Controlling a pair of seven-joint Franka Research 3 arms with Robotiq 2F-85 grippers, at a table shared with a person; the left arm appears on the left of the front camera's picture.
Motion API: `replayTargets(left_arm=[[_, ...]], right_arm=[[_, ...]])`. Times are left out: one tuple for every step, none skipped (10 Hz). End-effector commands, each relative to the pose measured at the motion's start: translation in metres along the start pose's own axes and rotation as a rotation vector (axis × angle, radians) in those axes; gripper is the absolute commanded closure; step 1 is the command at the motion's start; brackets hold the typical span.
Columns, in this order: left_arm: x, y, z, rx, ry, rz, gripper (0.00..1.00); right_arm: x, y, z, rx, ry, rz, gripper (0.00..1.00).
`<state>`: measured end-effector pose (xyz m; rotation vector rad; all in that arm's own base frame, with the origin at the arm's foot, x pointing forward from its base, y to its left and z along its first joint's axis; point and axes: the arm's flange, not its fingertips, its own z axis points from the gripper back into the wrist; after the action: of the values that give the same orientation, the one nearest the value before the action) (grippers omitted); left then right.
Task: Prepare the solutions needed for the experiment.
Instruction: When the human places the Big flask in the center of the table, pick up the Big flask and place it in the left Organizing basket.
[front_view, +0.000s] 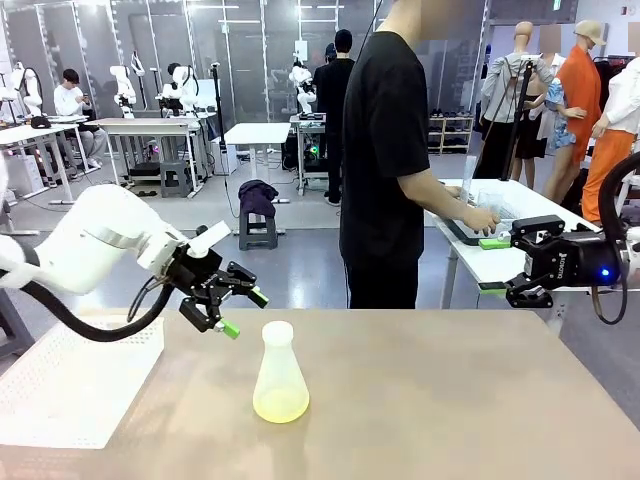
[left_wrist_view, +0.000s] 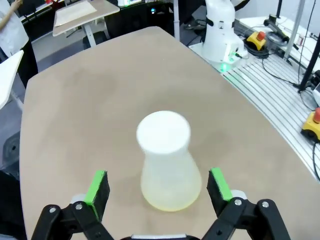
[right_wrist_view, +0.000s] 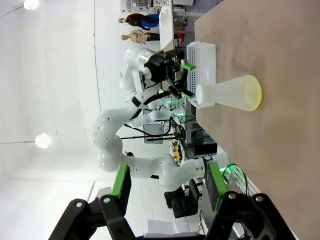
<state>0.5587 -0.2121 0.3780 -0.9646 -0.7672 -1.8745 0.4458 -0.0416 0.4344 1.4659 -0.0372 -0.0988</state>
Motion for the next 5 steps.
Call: replayTargets(left_arm=[[-0.015, 0.024, 0.006, -0.010, -0.084, -0.026, 0.00], [-0.022, 0.027, 0.008, -0.017, -0.111, -0.028, 0.00], [-0.028, 0.028, 0.011, -0.069, -0.220, -0.033, 0.00], [-0.038, 0.031, 0.011, -0.073, -0.221, -0.025, 0.00], [-0.043, 0.031, 0.009, -0.113, -0.259, -0.026, 0.00]], right_arm=[[0.000, 0.001, 0.000, 0.003, 0.002, 0.003, 0.24], [0.000, 0.001, 0.000, 0.003, 0.002, 0.003, 0.24], [0.000, 0.001, 0.000, 0.003, 0.002, 0.003, 0.24], [0.000, 0.001, 0.000, 0.003, 0.002, 0.003, 0.24], [0.000, 0.001, 0.000, 0.003, 0.002, 0.003, 0.24]])
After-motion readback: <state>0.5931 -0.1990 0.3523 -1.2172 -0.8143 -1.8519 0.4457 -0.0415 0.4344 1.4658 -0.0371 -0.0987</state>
